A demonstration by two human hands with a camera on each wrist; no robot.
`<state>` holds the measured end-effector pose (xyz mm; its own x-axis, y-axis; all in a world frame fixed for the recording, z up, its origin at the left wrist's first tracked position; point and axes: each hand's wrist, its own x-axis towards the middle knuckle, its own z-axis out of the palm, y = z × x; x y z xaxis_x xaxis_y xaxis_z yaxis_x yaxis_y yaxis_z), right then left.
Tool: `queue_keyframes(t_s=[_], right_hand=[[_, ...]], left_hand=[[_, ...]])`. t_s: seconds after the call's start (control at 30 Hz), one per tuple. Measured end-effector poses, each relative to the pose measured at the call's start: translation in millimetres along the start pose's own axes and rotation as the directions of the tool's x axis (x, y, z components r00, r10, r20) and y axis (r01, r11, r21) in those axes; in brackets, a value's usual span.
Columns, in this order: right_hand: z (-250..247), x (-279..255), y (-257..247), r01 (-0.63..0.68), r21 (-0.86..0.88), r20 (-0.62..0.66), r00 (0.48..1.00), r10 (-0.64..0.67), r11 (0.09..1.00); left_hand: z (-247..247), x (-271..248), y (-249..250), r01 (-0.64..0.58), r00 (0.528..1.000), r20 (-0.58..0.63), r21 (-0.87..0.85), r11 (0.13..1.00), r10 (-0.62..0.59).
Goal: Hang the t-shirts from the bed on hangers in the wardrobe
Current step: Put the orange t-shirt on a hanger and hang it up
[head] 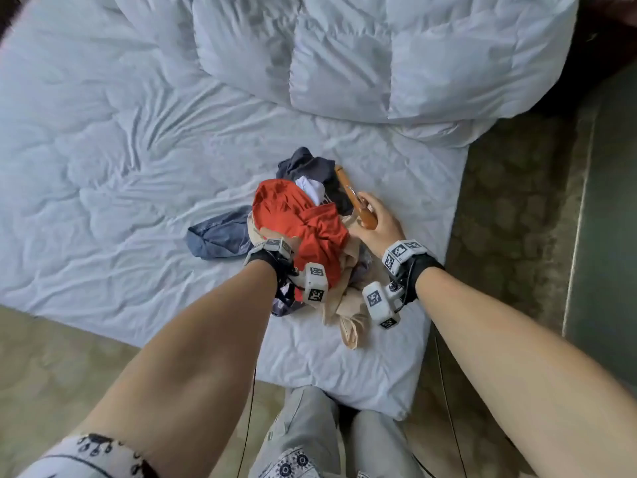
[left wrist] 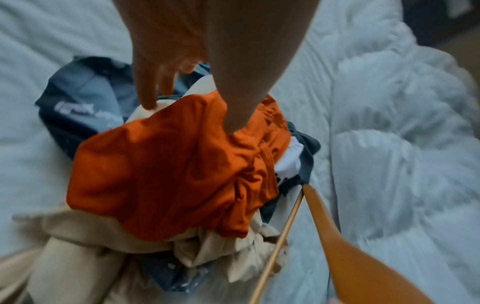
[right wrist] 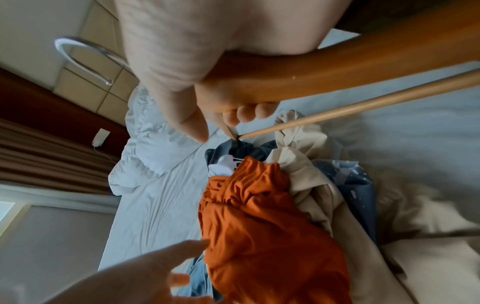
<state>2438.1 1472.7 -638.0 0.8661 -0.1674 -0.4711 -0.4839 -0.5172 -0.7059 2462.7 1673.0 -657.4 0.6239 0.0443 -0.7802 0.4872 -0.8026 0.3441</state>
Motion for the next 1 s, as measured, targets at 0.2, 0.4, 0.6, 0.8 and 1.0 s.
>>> queue_keyframes(t_s=[0.2,0.4,0.6,0.8,1.0], right_hand=[[17,27,19,-0.097,-0.060,0.038,0.994,0.099,0.993],[37,42,30,-0.153,-0.146,0.124,0.977,0.171,0.977],[49,36,24,-0.143,-0.131,0.267,0.948,0.174,0.981],[19,29,-20,-0.163,-0.130,0.243,0.951,0.191,0.978],[-34,0,-59,-0.127,0.118,0.086,0.989,0.117,0.985]], left_hand=[[18,36,-24,0.099,0.988,0.122,-0.057,0.993,-0.091],[19,43,-29,0.264,0.951,-0.032,-0.434,0.861,-0.308],[-1,34,-8,0.081,0.972,-0.133,-0.580,0.811,-0.192],[-38,-10,50,0.046,0.998,0.063,-0.709,0.703,-0.002],[-61,-66,75,-0.104,0.984,0.007,-0.794,0.598,0.180]])
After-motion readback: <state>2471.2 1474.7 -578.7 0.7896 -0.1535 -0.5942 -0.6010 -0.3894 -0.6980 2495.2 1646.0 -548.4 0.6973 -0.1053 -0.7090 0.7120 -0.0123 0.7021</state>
